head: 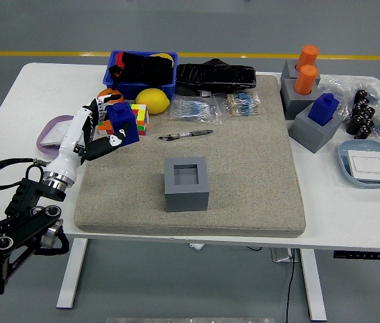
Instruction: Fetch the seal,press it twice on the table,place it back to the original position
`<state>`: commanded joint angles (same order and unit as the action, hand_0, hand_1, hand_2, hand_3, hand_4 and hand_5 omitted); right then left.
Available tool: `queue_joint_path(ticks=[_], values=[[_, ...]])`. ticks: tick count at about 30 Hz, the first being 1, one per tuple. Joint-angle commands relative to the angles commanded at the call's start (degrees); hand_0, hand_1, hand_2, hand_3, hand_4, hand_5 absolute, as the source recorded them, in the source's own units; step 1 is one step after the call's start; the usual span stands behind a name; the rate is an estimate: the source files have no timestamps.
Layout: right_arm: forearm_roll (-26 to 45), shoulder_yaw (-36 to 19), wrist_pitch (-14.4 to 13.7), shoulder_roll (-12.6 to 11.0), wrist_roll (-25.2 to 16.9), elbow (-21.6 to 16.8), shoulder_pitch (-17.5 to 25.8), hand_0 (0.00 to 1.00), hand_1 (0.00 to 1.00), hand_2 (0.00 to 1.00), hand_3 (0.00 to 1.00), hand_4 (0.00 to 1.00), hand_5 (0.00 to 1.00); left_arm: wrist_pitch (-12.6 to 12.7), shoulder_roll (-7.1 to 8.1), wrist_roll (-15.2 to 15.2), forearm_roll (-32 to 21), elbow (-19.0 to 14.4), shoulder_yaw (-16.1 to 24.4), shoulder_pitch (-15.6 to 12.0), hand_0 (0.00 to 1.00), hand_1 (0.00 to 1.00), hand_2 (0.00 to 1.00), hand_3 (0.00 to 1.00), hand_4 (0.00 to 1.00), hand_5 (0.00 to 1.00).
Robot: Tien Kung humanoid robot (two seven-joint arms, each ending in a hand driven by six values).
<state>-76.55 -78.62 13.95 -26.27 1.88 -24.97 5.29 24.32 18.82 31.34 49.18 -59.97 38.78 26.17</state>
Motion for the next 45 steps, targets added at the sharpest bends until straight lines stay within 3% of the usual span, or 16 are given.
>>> queue_joint_path(ticks=[4,9,12,19,45], values=[[0.08,0.19,0.04,-0.03,-0.02,-0.20,0.17,0.791,0.700,0.670,0.661,0.847,0.470,0.71,-0.61,1.73,-1.09,2.11,-0.97,-0.75,0.684,0.500,0.490,0.762,0.583,0.002],[0.10,0.26,0.05,-0.03,-0.01,-0.22,0.16,0.791,0.700,0.670,0.661,0.847,0.470,0.79,-0.71,2.02,-1.33,2.48,-1.12,-0.84,0.684,0.500,0.490,0.762,0.583,0.002],[0.19,0.53,0.13,0.02,-0.01,-0.48,0.18,0.791,0.700,0.669,0.662,0.847,0.470,1.25,-1.31,4.03,-4.16,5.58,-2.89,-1.71,0.684,0.500,0.484,0.762,0.585,0.002],[0.22,0.76,0.12,-0.10,-0.02,-0.46,0.28,0.791,0.700,0.669,0.661,0.846,0.469,2.05,-1.68,5.60,-5.35,7.61,-4.15,-1.98,0.684,0.499,0.482,0.761,0.584,0.002],[0.17,0.49,0.19,0.26,-0.07,-0.59,0.30,0.791,0.700,0.669,0.661,0.847,0.471,3.75,-2.81,5.64,-7.49,13.04,-7.69,-2.74,0.684,0.501,0.477,0.755,0.590,0.002]])
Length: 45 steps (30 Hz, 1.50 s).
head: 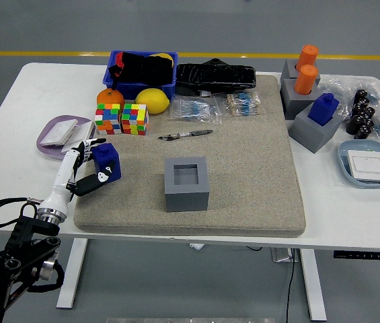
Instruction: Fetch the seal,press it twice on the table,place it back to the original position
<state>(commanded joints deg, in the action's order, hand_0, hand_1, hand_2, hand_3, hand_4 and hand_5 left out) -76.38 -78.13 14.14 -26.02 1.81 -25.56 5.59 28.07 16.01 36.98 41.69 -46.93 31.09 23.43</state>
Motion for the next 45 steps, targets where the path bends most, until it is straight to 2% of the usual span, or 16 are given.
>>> queue_joint_path(ticks=[11,16,20,26,30,37,41,45], values=[[0.00,-0.05,-0.03,-0.01,-0.04,-0.01,-0.02,0.791,0.700,0.669,0.660,0.847,0.471,-0.41,0.06,0.00,-0.78,1.10,-0.36,-0.86,0.683,0.501,0.474,0.753,0.588,0.002],[-0.01,-0.19,-0.04,0.05,-0.03,-0.03,-0.05,0.791,0.700,0.668,0.661,0.847,0.471,-0.34,0.19,0.00,-0.92,-0.04,0.37,-0.92,0.683,0.499,0.473,0.752,0.587,0.002],[-0.04,-0.21,-0.07,-0.01,-0.03,-0.01,-0.04,0.791,0.700,0.668,0.660,0.847,0.471,0.07,0.53,0.00,0.19,-3.32,2.86,-0.57,0.683,0.500,0.473,0.752,0.588,0.002],[-0.04,-0.18,-0.06,-0.04,-0.02,-0.02,-0.05,0.791,0.700,0.668,0.660,0.847,0.471,1.00,1.53,0.00,2.85,-10.88,6.90,0.46,0.682,0.500,0.474,0.750,0.589,0.002],[-0.07,-0.25,-0.05,-0.05,0.00,-0.01,0.00,0.791,0.700,0.668,0.660,0.847,0.471,1.26,2.00,0.00,4.67,-16.24,7.49,0.57,0.682,0.500,0.474,0.750,0.589,0.002],[-0.12,-0.33,-0.04,-0.08,0.03,-0.05,-0.09,0.791,0.701,0.668,0.660,0.847,0.471,0.60,2.91,0.00,7.49,-24.82,5.17,0.79,0.682,0.501,0.474,0.750,0.590,0.002],[-0.11,-0.40,-0.04,-0.12,0.03,-0.07,-0.19,0.791,0.701,0.668,0.660,0.847,0.471,-0.54,3.71,-2.06,8.42,-27.71,2.51,1.39,0.682,0.501,0.474,0.750,0.590,0.002],[-0.10,-0.40,-0.03,-0.19,0.05,-0.08,-0.23,0.791,0.700,0.668,0.660,0.847,0.471,-1.71,4.35,-4.45,9.39,-29.18,0.14,2.37,0.682,0.501,0.474,0.748,0.589,0.002]])
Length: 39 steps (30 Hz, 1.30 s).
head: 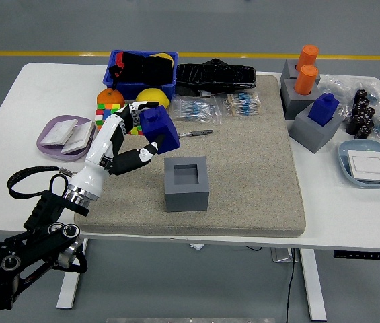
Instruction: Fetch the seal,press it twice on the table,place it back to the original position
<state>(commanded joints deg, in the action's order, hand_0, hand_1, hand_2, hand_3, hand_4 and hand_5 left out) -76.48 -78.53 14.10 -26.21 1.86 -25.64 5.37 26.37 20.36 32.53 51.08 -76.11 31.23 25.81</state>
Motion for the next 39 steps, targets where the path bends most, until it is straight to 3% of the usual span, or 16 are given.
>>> queue_joint_path(ticks=[8,17,26,39], values=[[0.03,0.07,0.03,0.00,0.02,0.01,-0.02,0.791,0.700,0.668,0.660,0.847,0.471,-1.05,-0.04,-1.47,-0.92,0.82,-4.19,2.31,0.682,0.503,0.474,0.749,0.589,0.002],[0.10,0.26,0.05,0.03,0.02,0.01,-0.18,0.791,0.700,0.667,0.660,0.847,0.472,-0.63,-1.57,-0.81,-3.19,4.54,-8.38,4.53,0.681,0.502,0.474,0.749,0.590,0.002],[0.06,0.41,0.06,-0.05,-0.01,0.04,-0.19,0.791,0.700,0.667,0.660,0.847,0.471,-0.29,-3.00,0.11,-4.41,7.36,-10.46,5.33,0.680,0.503,0.474,0.748,0.600,0.002],[0.18,1.08,0.12,-0.36,-0.05,-0.25,-0.15,0.791,0.700,0.668,0.660,0.847,0.471,-0.40,-3.12,0.53,-5.14,9.80,-12.55,6.05,0.680,0.504,0.475,0.748,0.601,0.002]])
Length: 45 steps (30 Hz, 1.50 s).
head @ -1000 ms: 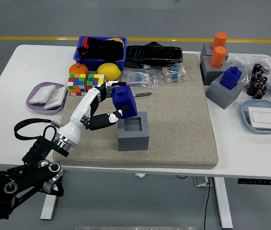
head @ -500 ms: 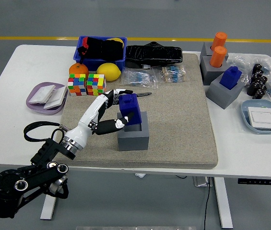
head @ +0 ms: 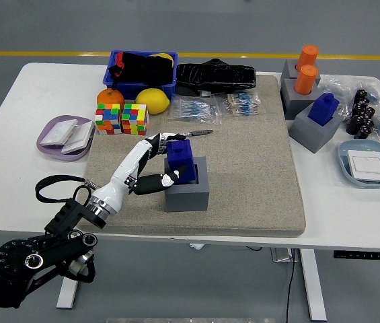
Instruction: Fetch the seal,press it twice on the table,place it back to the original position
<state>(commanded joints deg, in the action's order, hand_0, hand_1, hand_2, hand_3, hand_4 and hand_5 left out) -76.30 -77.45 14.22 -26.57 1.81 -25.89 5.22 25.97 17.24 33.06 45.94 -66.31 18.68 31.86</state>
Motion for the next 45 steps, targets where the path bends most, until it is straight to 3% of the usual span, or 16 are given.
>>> queue_joint_path(ticks=[17,29,45], values=[[0.19,0.52,0.03,-0.28,-0.09,-0.05,0.00,0.791,0.700,0.667,0.661,0.846,0.471,0.07,-0.23,-0.21,0.49,0.30,-3.57,2.45,0.679,0.504,0.475,0.749,0.601,0.002],[0.22,0.48,0.01,-0.33,-0.12,-0.08,-0.16,0.791,0.700,0.667,0.661,0.846,0.471,0.35,0.23,-0.75,1.80,1.27,-3.95,4.46,0.679,0.504,0.473,0.745,0.598,0.002],[0.18,0.21,-0.02,-0.33,-0.18,-0.08,-0.21,0.791,0.699,0.667,0.661,0.847,0.472,0.24,0.49,-1.01,1.91,2.18,-4.70,4.72,0.680,0.503,0.472,0.740,0.596,0.002]])
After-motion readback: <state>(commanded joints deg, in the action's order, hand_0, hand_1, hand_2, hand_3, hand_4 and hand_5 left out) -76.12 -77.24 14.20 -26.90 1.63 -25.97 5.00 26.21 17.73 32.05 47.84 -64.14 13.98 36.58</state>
